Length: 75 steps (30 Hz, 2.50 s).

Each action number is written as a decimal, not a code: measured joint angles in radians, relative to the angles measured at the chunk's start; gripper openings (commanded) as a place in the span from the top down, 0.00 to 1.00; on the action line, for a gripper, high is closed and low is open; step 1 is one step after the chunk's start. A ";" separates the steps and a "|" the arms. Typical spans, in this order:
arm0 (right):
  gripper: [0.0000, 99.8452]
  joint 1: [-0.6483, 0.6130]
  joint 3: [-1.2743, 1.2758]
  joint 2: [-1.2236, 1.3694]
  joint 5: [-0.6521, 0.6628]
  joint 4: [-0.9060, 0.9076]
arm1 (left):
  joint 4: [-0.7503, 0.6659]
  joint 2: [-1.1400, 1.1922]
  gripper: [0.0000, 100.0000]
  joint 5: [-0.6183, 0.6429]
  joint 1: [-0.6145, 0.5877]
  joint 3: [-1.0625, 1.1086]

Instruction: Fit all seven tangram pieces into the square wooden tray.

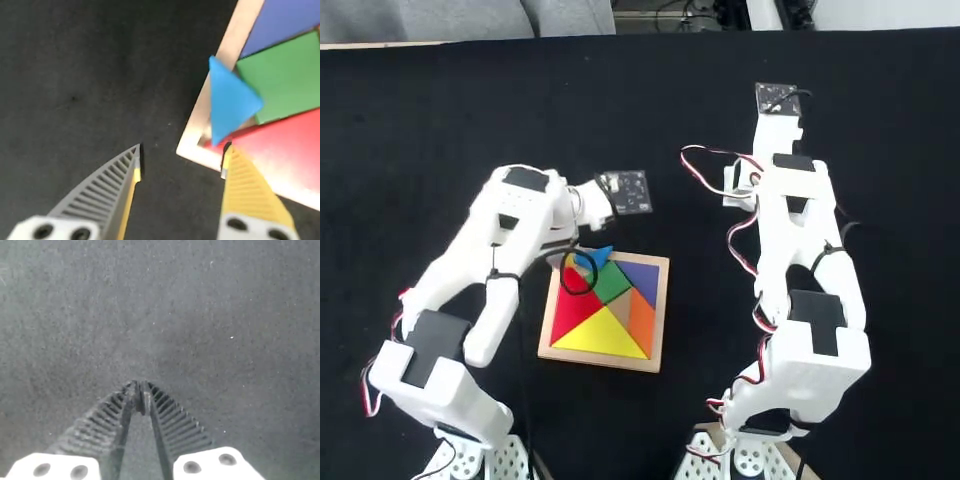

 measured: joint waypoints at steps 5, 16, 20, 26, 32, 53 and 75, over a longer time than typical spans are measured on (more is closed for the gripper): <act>0.99 -0.002 0.000 0.000 0.000 0.000 | 0.103 -0.069 0.74 0.000 -0.011 -0.084; 0.99 -0.002 0.000 0.000 0.000 0.000 | -0.270 0.029 0.74 0.373 0.101 -0.014; 0.99 -0.002 0.000 0.000 0.000 0.000 | -0.284 0.038 0.74 0.368 0.100 0.041; 0.99 -0.002 0.000 0.000 0.000 0.000 | -0.249 -0.023 0.74 0.368 0.097 0.117; 0.99 -0.002 0.000 0.000 0.000 0.000 | -0.212 -0.135 0.74 0.361 0.094 0.146; 0.99 -0.092 -0.012 -0.048 0.267 0.425 | 0.037 -0.795 0.91 0.832 -0.497 0.486; 0.99 -0.405 0.149 -0.032 0.331 0.281 | -0.224 -0.819 0.97 0.841 -0.575 0.916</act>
